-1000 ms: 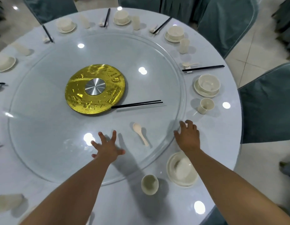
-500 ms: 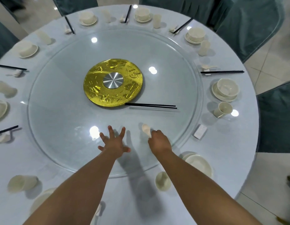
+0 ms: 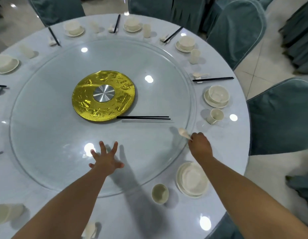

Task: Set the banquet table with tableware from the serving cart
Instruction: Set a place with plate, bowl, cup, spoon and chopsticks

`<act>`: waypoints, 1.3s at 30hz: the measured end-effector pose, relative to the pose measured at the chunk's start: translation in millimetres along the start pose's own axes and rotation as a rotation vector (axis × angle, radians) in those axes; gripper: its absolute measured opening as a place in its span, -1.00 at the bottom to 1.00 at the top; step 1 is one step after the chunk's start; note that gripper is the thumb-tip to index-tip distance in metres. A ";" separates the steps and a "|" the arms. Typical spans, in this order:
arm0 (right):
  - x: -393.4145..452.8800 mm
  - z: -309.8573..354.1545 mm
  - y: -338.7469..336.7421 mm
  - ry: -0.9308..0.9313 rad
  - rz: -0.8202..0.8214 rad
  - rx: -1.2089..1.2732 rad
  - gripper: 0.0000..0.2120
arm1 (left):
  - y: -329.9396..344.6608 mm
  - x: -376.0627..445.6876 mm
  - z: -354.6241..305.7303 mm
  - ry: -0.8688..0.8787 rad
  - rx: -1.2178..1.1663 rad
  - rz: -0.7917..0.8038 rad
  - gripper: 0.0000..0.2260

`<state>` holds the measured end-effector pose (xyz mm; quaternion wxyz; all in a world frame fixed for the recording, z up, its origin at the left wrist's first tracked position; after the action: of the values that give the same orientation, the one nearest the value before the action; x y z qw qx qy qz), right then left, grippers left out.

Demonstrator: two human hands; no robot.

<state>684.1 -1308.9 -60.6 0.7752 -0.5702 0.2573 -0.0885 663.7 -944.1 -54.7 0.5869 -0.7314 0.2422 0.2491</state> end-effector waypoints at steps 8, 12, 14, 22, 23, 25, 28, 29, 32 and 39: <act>36.2 -46.1 -7.4 0.169 0.042 -0.070 -0.81 | 3.4 1.7 -0.9 0.015 0.032 -0.020 -0.11; 38.8 -48.5 1.1 0.190 0.076 -0.070 -0.78 | 4.3 3.5 3.3 0.013 0.015 -0.022 -0.11; 38.6 -48.0 4.4 0.194 0.087 -0.062 -0.76 | 5.6 4.2 5.5 0.013 0.014 -0.019 -0.10; 34.5 -46.0 5.3 0.192 0.059 -0.021 -0.76 | 8.1 7.1 11.9 0.019 0.024 -0.021 -0.09; 33.8 -42.3 3.9 0.166 0.038 -0.021 -0.75 | 8.1 7.4 12.9 0.020 0.025 -0.024 -0.09; 32.8 -29.9 2.4 0.086 -0.013 -0.021 -0.75 | 9.1 8.8 15.5 0.016 0.019 -0.023 -0.08; 33.1 4.3 5.6 -0.041 -0.008 0.004 -0.73 | 11.2 11.2 19.6 0.009 0.013 -0.020 -0.08; 33.3 18.7 8.5 -0.076 0.008 0.020 -0.72 | 12.3 12.3 21.4 0.008 0.009 -0.024 -0.07; 32.4 61.8 17.9 -0.164 0.084 0.028 -0.66 | 14.2 13.6 27.3 0.008 -0.007 -0.022 -0.06; 32.7 126.7 37.1 -0.212 0.191 -0.099 -0.46 | 17.3 14.6 49.9 0.040 -0.030 -0.004 -0.05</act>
<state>769.5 -1204.3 -77.3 0.7737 -0.5869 0.2312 0.0594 659.6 -899.4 -86.2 0.5714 -0.7454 0.2488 0.2368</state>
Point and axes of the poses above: each hand's wrist, its own x-axis towards the middle knuckle, its own y-axis out of the palm, z = x × y, the point moved 1 cm from there along x, towards the middle knuckle, and after that the axes turned 13 degrees about y, right-handed, at the moved point
